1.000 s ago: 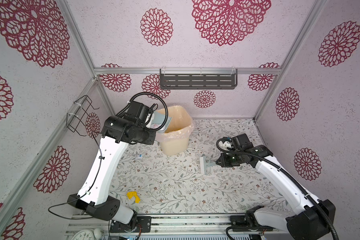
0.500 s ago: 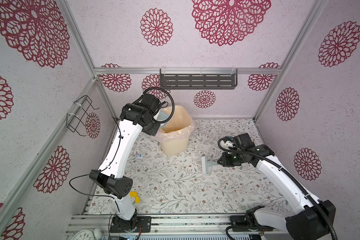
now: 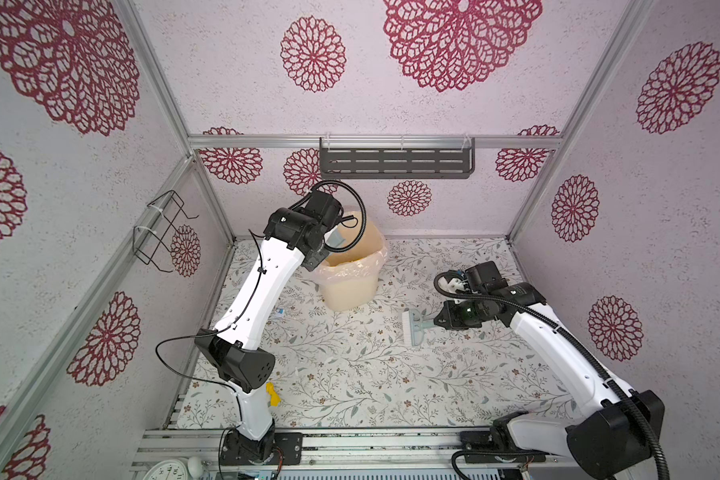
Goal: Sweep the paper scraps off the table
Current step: 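Tilt the teal dustpan over the trash bin with the left gripper, then lower the dustpan toward the yellow scrap with the left while the right brush approaches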
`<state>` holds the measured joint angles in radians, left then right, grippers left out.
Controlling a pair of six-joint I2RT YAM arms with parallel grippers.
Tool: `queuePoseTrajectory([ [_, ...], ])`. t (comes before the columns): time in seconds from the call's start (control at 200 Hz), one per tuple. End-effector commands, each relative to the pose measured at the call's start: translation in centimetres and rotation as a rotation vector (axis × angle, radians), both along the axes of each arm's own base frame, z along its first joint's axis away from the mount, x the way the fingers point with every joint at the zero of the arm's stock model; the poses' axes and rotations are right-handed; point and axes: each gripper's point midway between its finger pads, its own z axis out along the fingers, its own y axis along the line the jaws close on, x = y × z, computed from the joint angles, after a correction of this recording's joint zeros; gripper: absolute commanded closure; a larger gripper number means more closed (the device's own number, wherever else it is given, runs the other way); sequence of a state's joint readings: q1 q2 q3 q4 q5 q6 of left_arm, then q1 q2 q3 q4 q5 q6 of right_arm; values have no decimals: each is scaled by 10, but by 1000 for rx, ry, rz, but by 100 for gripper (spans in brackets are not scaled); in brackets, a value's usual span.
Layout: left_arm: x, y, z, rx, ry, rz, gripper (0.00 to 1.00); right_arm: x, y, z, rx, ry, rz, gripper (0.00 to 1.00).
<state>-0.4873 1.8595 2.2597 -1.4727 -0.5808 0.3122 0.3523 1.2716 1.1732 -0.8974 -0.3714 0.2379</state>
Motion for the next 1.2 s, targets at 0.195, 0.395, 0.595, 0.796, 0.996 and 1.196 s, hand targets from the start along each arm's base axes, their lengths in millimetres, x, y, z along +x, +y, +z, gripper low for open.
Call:
queuePoseTrajectory([
  [0.195, 21, 4, 19, 245, -94, -67, 100, -2, 0, 15, 15, -24, 24, 100],
  [0.395, 24, 1, 21, 384, -111, -127, 100, -3, 0, 15, 20, -25, 27, 100],
  [0.595, 26, 1, 26, 448, -135, -146, 100, -3, 1, 13, 30, -24, 27, 100],
  [0.796, 25, 1, 30, 449, -145, -149, 100, -5, 2, 13, 37, -24, 27, 100],
  [0.996, 22, 1, 36, 408, -169, -129, 100, -4, 3, 14, 46, -26, 28, 100],
  [1.196, 12, -6, 49, 194, -232, -84, 100, -7, 15, 15, 102, -29, 41, 100],
])
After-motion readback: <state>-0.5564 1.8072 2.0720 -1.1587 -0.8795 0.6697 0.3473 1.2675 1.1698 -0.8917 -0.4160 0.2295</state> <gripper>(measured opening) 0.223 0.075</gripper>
